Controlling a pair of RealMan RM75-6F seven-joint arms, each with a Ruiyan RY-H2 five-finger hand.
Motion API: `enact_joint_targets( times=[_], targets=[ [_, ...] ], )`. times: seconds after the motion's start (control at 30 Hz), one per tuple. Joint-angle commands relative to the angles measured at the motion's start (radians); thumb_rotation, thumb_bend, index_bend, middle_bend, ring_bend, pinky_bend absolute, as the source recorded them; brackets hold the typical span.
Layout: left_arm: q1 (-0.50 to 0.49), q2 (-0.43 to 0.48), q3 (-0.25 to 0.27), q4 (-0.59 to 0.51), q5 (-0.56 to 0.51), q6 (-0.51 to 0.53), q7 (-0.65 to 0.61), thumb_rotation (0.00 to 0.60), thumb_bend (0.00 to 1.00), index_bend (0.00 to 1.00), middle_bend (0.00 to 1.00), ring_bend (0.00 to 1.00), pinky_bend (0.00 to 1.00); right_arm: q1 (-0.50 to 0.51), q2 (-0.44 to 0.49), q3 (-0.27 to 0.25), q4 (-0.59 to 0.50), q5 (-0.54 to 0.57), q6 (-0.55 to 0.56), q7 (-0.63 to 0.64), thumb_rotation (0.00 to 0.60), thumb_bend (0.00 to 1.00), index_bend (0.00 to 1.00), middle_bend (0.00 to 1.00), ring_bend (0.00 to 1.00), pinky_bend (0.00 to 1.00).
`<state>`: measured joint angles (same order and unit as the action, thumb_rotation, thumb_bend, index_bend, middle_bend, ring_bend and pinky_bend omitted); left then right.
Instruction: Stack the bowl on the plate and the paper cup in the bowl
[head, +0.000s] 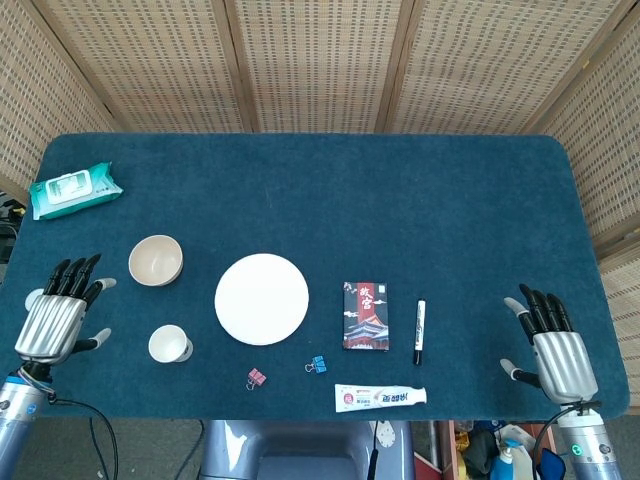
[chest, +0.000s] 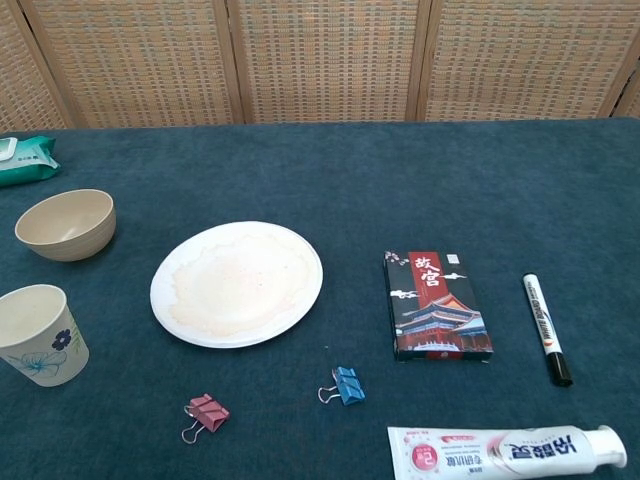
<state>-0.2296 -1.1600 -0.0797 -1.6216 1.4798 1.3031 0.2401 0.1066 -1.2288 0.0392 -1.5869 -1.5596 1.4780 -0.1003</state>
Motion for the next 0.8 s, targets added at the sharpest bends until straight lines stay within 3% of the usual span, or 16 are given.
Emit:
enact_joint_targets(
  times=[0.03,0.43,0.8],
  targets=[
    [-0.032,-0.015,-0.013,0.043,-0.025,-0.044,-0.011,0.600,0.23,0.31,0.00,0.00,0.00,0.000,0.000,0.000,0.000,0.001,-0.001,-0.001,0.600,0.13,0.12,0.00,0.00,0.00],
    [-0.141,-0.094,-0.065,0.218,-0.109,-0.170,-0.060,0.600,0.30,0.32,0.01,0.00,0.00,0.000,0.000,0.001,0.002,0.003,-0.002,0.002,0.600,0.13,0.12,0.00,0.00,0.00],
    [-0.205,-0.119,-0.071,0.280,-0.155,-0.258,-0.050,0.600,0.31,0.34,0.02,0.00,0.00,0.000,-0.001,0.003,-0.001,0.002,0.002,0.006,0.600,0.13,0.12,0.00,0.00,0.00]
  ],
)
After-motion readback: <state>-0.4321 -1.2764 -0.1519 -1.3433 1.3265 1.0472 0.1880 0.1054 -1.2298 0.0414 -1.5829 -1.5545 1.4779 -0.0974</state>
